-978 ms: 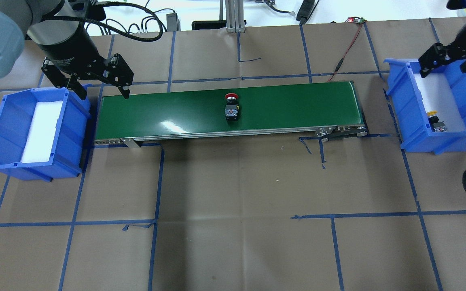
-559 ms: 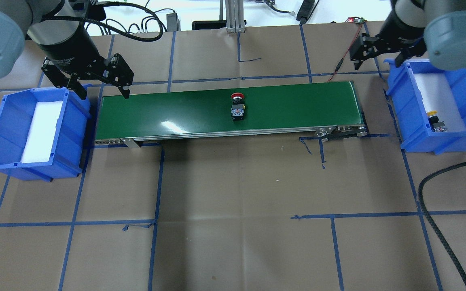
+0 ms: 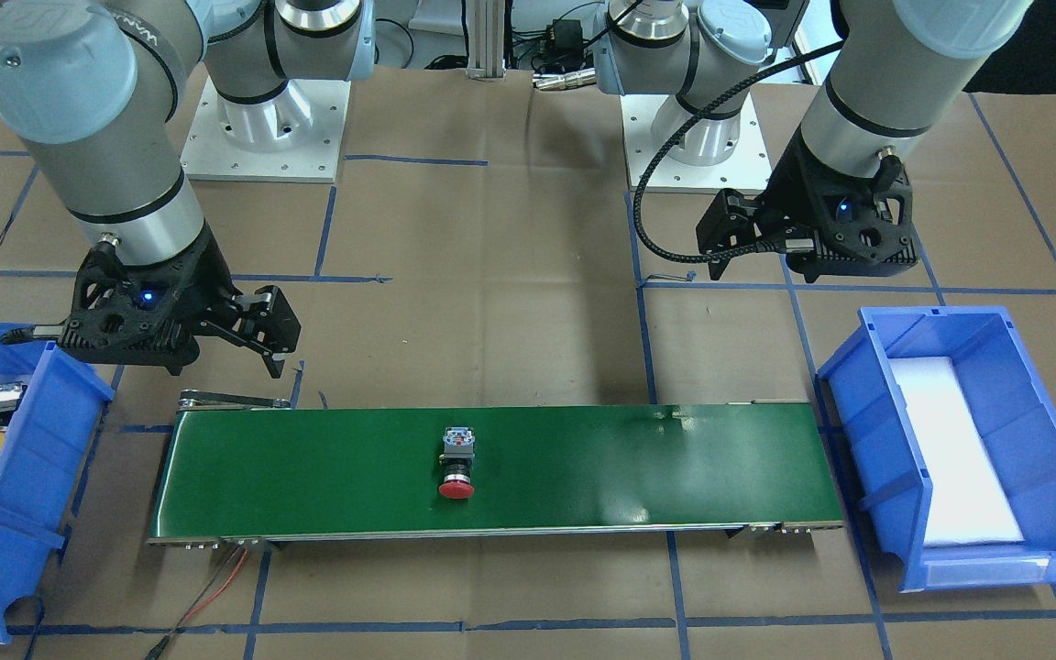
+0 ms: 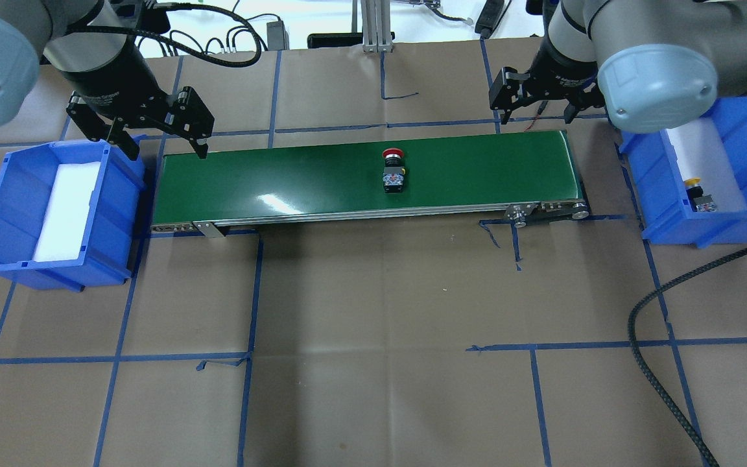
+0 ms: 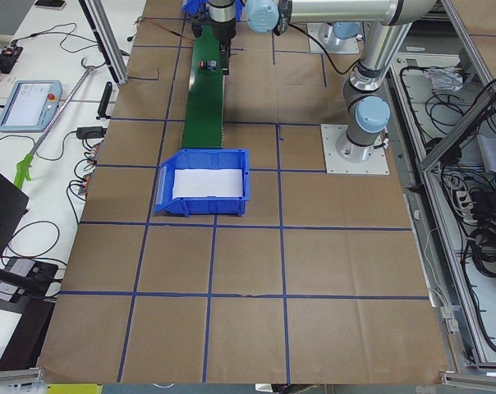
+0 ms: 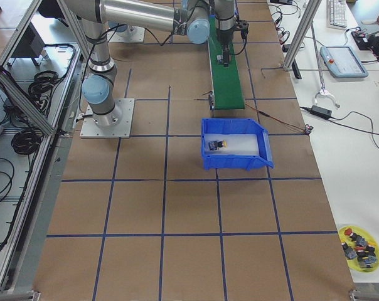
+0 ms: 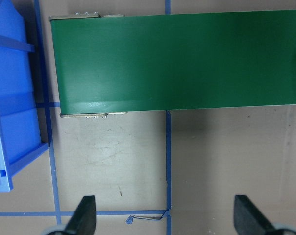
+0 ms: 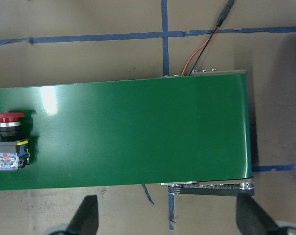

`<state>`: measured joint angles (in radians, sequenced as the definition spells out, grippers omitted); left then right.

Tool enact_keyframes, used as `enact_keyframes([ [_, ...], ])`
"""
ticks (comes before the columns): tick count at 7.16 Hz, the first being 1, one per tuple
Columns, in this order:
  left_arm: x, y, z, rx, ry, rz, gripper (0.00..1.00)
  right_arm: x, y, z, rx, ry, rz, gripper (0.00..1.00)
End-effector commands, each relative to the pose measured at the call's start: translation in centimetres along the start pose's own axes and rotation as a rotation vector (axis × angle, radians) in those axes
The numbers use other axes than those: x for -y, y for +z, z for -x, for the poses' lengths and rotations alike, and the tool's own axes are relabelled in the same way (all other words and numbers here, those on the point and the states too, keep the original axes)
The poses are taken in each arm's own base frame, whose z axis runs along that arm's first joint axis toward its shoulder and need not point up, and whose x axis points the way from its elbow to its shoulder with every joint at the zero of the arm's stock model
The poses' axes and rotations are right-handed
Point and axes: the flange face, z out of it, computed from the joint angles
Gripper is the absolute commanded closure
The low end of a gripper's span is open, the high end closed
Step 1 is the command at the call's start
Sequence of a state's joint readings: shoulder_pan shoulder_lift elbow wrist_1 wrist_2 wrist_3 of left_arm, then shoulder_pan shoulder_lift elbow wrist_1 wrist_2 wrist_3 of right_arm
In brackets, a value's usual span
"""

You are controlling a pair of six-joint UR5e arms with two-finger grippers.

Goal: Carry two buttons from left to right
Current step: 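Move the right gripper back over the red button on the belt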

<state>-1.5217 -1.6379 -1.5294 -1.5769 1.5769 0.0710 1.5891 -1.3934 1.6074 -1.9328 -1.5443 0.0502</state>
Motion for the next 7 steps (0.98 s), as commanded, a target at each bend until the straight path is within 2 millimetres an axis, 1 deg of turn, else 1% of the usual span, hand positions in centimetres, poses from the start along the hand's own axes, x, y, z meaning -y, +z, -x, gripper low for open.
enact_keyframes([
  [1,0.0,0.0,0.0,0.000,0.000,0.000,0.00,0.7,2.3,0.5,0.046,-0.003,0.035,0.01],
  [2,0.1,0.1,0.0,0.000,0.000,0.002,0.00,1.6,3.5,0.6,0.048,-0.002,0.020,0.01],
  [3,0.2,0.1,0.0,0.000,0.000,0.000,0.00,2.0,4.7,0.7,0.056,0.000,0.033,0.01],
  [6,0.0,-0.1,0.0,-0.003,0.000,-0.003,0.00,2.8,7.9,0.7,0.065,0.012,0.073,0.01],
  [7,0.1,0.0,0.0,-0.001,0.000,-0.003,0.00,2.9,8.4,0.7,0.065,0.013,0.078,0.01],
])
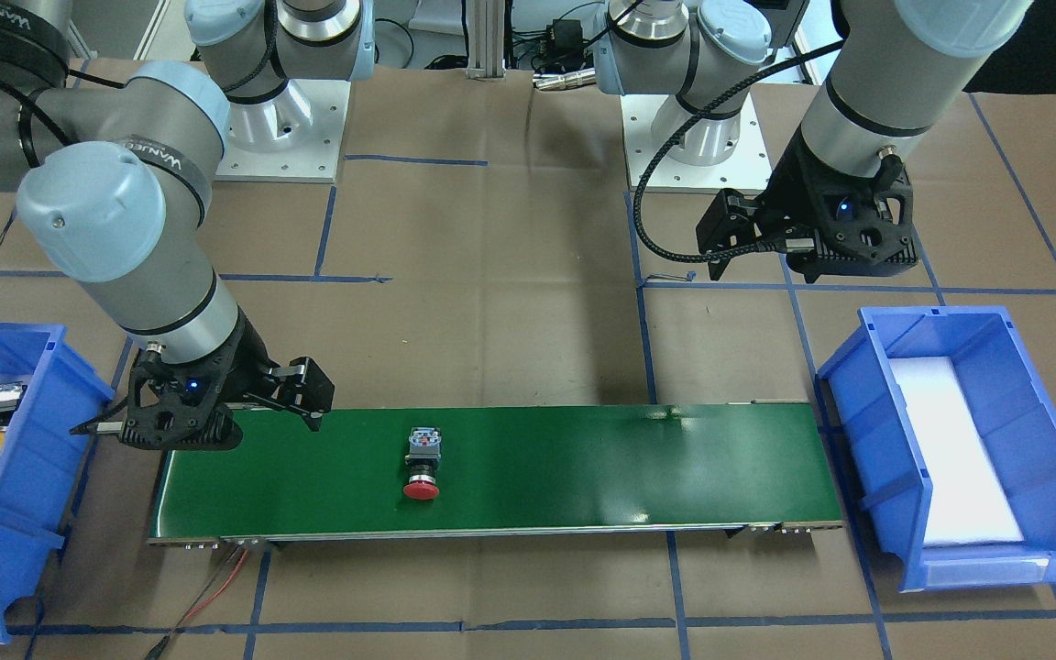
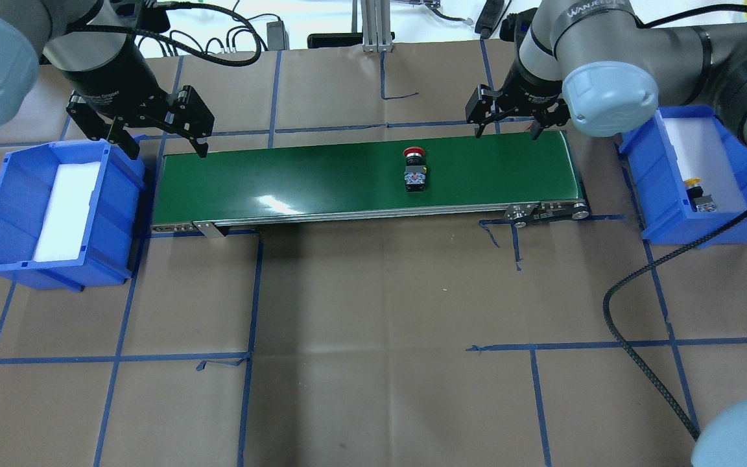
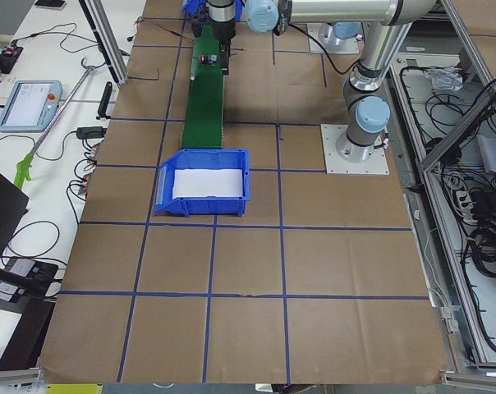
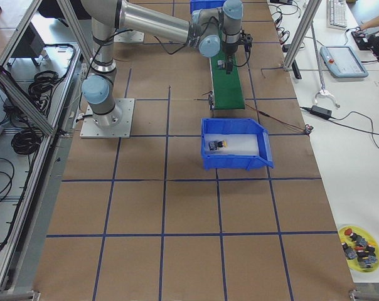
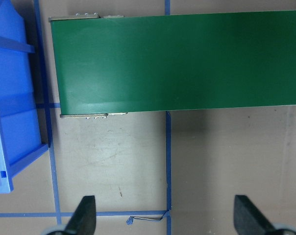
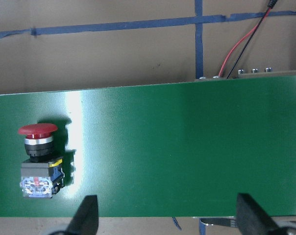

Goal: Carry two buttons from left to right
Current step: 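Move the right gripper back over the red button on the belt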

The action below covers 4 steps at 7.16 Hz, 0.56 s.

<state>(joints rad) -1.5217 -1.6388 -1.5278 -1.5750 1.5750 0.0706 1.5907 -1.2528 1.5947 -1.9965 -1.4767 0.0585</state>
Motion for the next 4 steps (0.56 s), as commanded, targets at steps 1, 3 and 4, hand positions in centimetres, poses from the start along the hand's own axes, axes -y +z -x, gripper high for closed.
enact_keyframes([
  [1,0.0,0.0,0.0,0.000,0.000,0.000,0.00,0.4,1.2,-0.1,0.002,0.003,0.015,0.01],
  [3,0.0,0.0,0.0,0.001,0.000,-0.002,0.00,1.0,2.0,0.3,0.036,0.004,0.023,0.01],
  [4,0.0,0.0,0.0,0.001,0.000,-0.002,0.00,1.2,2.5,0.3,0.036,0.006,0.031,0.01],
])
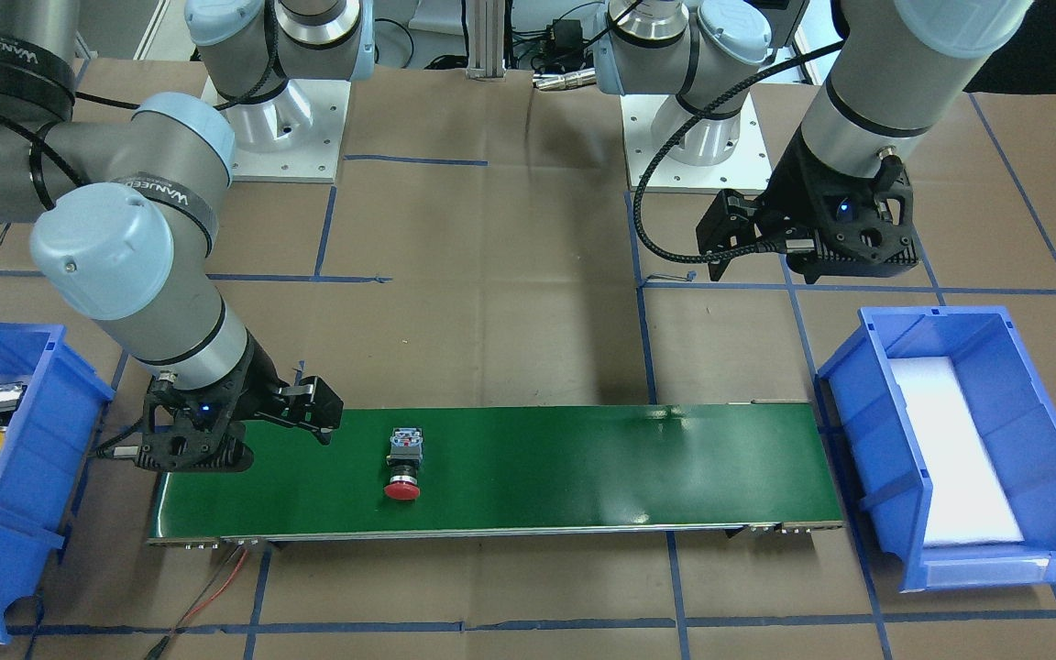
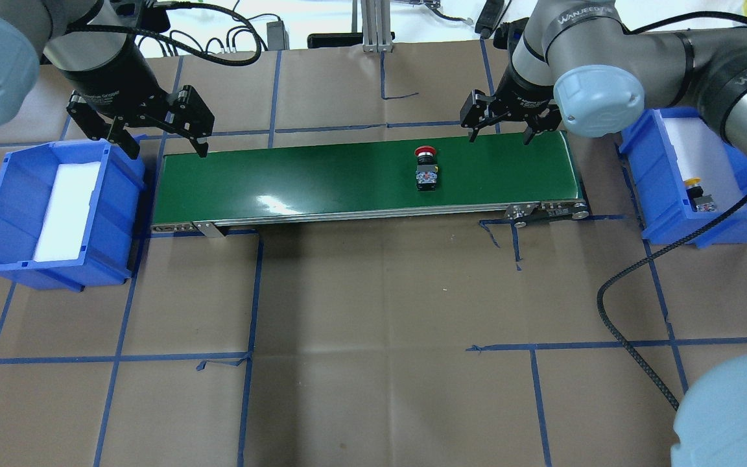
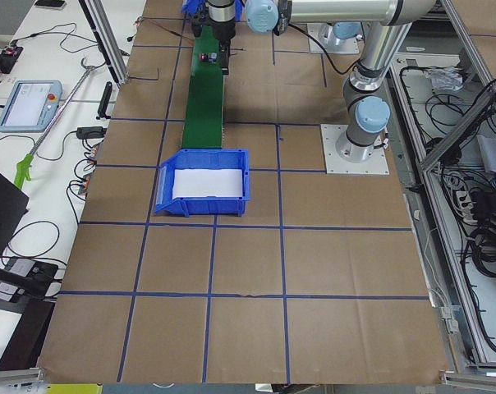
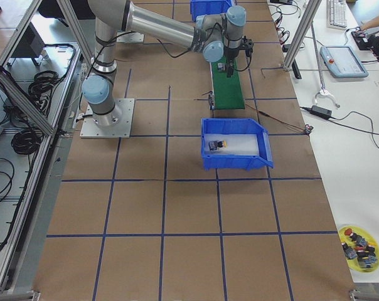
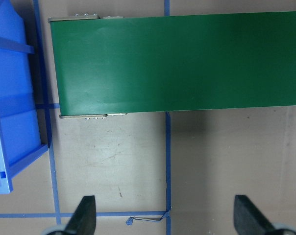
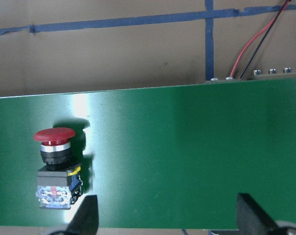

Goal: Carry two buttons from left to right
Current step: 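Lower the right gripper onto the red-capped button and close it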

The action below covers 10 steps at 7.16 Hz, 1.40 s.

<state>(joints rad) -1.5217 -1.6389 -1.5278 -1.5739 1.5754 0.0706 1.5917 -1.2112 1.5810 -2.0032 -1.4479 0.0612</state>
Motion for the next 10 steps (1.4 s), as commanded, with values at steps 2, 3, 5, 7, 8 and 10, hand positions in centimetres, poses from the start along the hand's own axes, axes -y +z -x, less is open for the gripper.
enact_keyframes([
  [2,-0.1,-0.1,0.0,0.000,0.002,-0.002,0.00,0.5,1.1,0.2,0.011,0.000,0.001,0.01],
  [3,-0.1,-0.1,0.0,0.000,0.002,-0.002,0.00,0.5,1.5,0.9,0.012,-0.005,-0.002,0.01],
  [5,0.0,-0.2,0.0,0.000,0.002,-0.004,0.00,0.7,3.5,3.1,0.015,0.033,-0.020,0.01],
  [7,-0.1,-0.2,0.0,0.000,0.000,-0.004,0.00,0.7,4.5,3.1,0.010,0.032,-0.005,0.01],
  [8,0.0,-0.3,0.0,0.000,0.002,-0.005,0.00,0.9,5.6,3.0,0.007,0.036,0.012,0.01],
  [10,-0.1,-0.2,0.0,0.000,0.000,-0.004,0.00,1.0,7.0,2.9,0.005,0.036,0.033,0.01],
])
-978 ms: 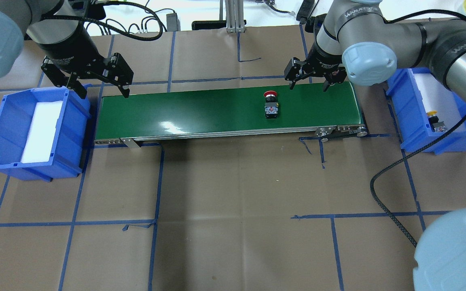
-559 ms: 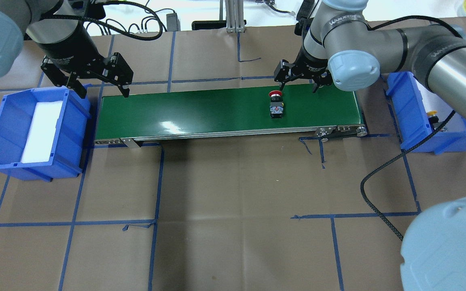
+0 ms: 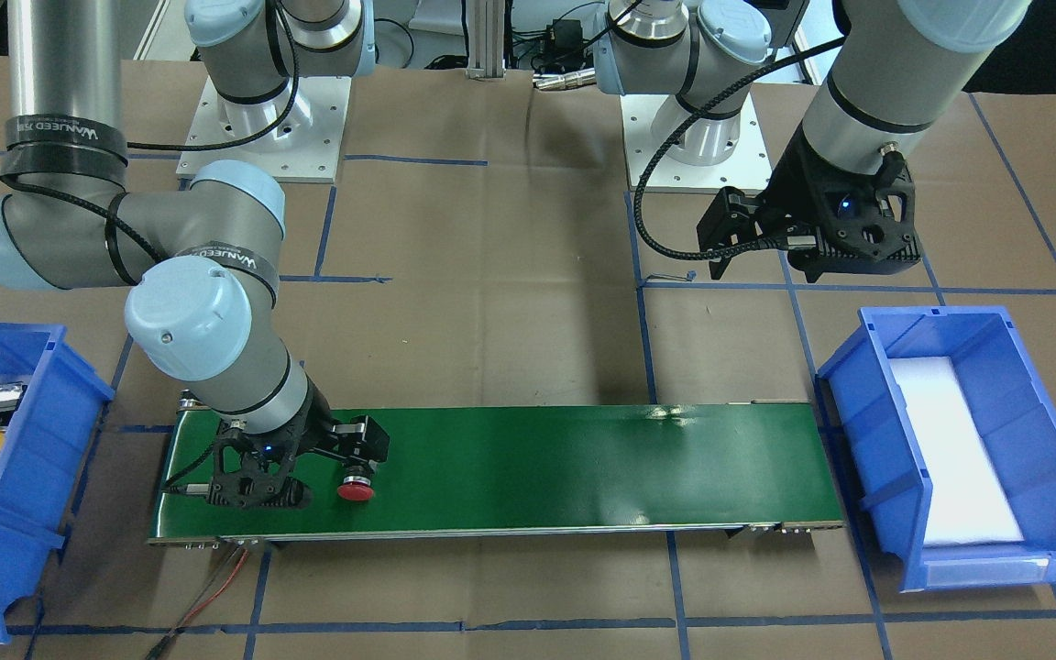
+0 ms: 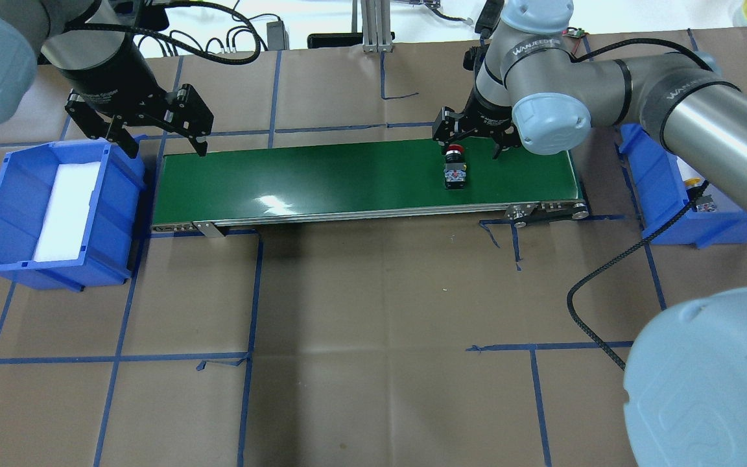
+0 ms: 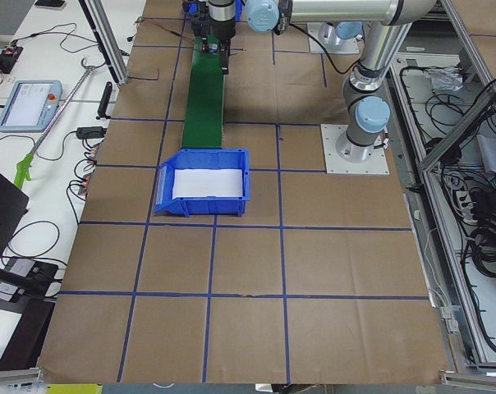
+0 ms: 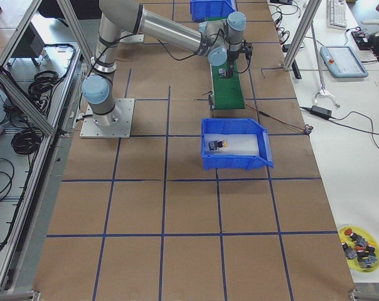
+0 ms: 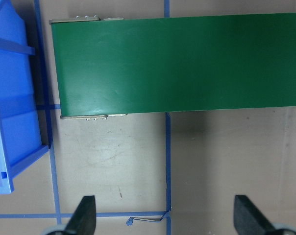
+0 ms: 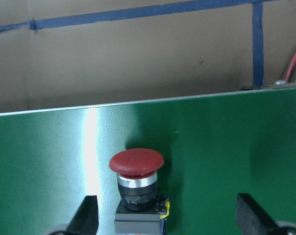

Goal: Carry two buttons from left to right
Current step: 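Lower the right gripper onto the red-capped button and close it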

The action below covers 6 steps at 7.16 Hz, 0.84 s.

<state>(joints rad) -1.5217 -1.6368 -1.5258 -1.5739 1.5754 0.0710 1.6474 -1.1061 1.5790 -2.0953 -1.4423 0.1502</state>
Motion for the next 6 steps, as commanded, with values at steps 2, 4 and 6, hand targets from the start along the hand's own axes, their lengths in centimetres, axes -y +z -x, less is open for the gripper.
enact_keyframes([
  [2,0.0,0.0,0.0,0.000,0.000,0.000,0.00,0.1,2.0,-0.4,-0.009,0.003,0.033,0.03],
  [4,-0.1,-0.1,0.0,0.000,0.001,-0.001,0.00,0.0,2.4,-0.6,-0.027,-0.007,0.052,0.48],
  [6,0.0,-0.1,0.0,0.000,0.000,-0.003,0.00,-1.1,2.6,-0.9,-0.043,0.003,0.152,0.93],
])
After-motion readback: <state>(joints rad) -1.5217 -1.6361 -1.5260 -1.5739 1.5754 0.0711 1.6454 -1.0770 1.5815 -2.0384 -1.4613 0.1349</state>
